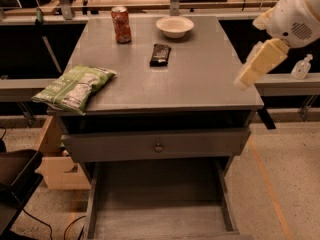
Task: Place rxbar chocolate into middle drawer
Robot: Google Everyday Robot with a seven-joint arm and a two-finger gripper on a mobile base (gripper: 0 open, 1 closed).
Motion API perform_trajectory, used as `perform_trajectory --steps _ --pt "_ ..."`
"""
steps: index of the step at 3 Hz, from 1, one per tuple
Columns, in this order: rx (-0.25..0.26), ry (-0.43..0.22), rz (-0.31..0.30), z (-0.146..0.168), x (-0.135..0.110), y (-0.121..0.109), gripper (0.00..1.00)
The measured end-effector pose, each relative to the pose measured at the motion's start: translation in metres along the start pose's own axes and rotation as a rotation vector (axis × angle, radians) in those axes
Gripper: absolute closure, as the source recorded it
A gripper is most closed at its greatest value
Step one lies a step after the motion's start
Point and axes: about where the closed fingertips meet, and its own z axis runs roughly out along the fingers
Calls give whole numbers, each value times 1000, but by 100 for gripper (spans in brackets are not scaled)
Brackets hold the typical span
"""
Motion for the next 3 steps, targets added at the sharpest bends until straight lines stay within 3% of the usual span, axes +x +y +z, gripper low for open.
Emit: perform_trajectory --steps 1,3 --pt "65 -40 106 21 -25 -39 0" --pt "253 171 238 45 -59 -81 0"
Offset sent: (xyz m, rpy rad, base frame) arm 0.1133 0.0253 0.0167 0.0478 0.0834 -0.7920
